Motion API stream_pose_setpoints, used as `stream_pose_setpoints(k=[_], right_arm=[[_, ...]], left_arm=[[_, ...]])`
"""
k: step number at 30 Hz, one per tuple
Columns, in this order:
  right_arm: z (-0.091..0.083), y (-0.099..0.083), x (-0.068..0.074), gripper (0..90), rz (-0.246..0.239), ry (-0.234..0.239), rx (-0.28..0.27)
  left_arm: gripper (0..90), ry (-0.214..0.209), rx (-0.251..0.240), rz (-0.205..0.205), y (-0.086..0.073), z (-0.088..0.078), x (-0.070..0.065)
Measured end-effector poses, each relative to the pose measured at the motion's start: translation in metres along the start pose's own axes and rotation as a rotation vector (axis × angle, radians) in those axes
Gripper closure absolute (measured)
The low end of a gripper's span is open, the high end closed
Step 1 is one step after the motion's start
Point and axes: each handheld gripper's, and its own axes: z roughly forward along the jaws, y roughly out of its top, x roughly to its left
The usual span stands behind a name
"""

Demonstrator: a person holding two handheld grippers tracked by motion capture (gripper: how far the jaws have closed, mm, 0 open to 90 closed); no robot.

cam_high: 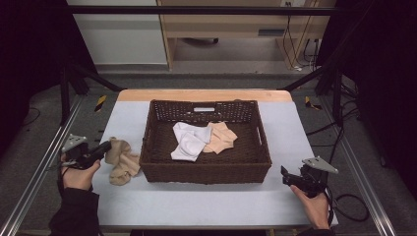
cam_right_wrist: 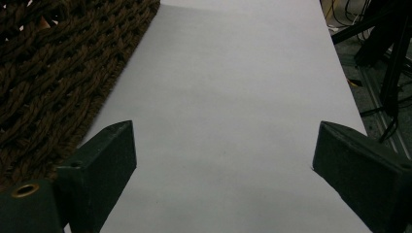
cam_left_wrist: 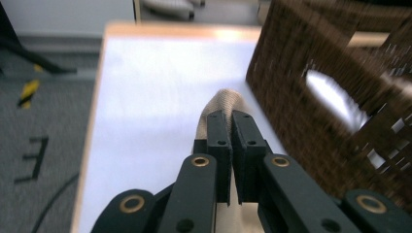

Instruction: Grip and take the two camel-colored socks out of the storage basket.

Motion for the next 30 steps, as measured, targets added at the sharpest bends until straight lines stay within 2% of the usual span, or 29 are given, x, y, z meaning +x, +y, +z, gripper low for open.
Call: stream_pose_setpoints(k=[4,7,9,13,16,22,26,30], right_arm=[[0.001,0.000,0.001,8.8,-0.003,-0.001,0.005],[0.002,-0.001,0.001,8.8,-0.013,-0.001,0.009],[0.002,-0.001,0.002,8.8,-0.013,0.000,0.009],[0.001,-0.001,0.002,8.8,-0.010,0.002,0.007],[0.000,-0.001,0.002,8.6,-0.006,0.002,0.006],[-0.001,-0.001,0.001,8.4,-0.003,0.001,0.003],[-0.001,-0.001,0.001,8.3,0.001,0.002,0.000],[-0.003,-0.001,0.001,8.2,0.007,0.003,-0.002]], left_arm=[[83.6,0.010,0.047,0.040,-0.007,0.010,-0.002],[71.8,0.025,0.043,0.067,-0.010,0.012,-0.003],[67.4,0.030,0.031,0.072,-0.012,0.012,-0.003],[45.8,0.023,-0.016,0.077,-0.014,0.008,-0.003],[37.5,0.020,-0.035,0.076,-0.016,0.001,-0.003],[28.4,0.012,-0.056,0.089,-0.024,-0.013,-0.001],[26.1,0.014,-0.066,0.086,-0.032,-0.022,0.001],[25.3,0.019,-0.049,0.082,-0.040,-0.026,0.003]])
